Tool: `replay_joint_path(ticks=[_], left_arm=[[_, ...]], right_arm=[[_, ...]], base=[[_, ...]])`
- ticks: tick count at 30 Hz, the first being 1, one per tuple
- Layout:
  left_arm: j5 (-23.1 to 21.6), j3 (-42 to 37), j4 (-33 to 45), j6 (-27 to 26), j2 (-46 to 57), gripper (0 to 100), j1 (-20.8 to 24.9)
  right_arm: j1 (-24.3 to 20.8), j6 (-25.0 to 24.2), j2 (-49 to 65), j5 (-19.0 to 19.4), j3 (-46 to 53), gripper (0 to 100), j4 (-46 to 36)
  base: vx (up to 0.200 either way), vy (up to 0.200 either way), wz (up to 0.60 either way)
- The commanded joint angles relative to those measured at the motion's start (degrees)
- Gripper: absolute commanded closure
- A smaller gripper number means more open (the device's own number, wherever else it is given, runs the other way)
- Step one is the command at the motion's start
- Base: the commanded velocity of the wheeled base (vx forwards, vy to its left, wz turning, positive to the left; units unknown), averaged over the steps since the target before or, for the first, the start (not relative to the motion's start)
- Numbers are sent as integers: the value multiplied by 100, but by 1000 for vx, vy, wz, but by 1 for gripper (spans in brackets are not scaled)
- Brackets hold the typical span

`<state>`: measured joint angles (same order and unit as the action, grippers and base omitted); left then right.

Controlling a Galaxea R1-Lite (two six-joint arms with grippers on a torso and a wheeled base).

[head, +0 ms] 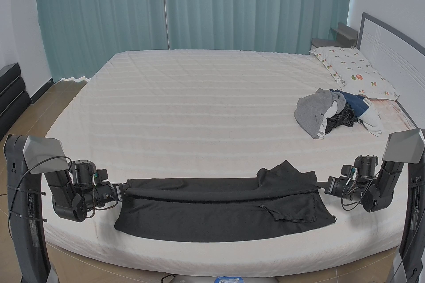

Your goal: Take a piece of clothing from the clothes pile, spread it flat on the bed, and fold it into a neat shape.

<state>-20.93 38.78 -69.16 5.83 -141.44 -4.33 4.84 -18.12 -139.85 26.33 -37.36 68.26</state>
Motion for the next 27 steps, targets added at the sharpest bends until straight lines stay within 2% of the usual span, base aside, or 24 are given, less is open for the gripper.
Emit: replay_joint_path(ticks=[1,22,23,25,26,27], left_arm=[[1,-46,8,-108,-156,100,-7],[10,-107,-1,-240,-253,100,11],[10,-107,-1,-231,-253,0,11],[1,-107,-1,-240,-262,0,11],[10,-107,-1,-240,-262,0,11],[1,-107,-19,-240,-262,0,11]], right_arm=[[8,45,-130,12,124,100,65],[-71,221,-130,12,423,100,83],[-71,238,-130,12,423,100,83],[-71,247,-130,21,423,100,83],[-71,247,-130,21,423,0,83],[-71,247,-121,30,423,0,83]], base=[[0,0,0],[0,0,0],[0,0,0],[0,0,0],[0,0,0],[0,0,0]])
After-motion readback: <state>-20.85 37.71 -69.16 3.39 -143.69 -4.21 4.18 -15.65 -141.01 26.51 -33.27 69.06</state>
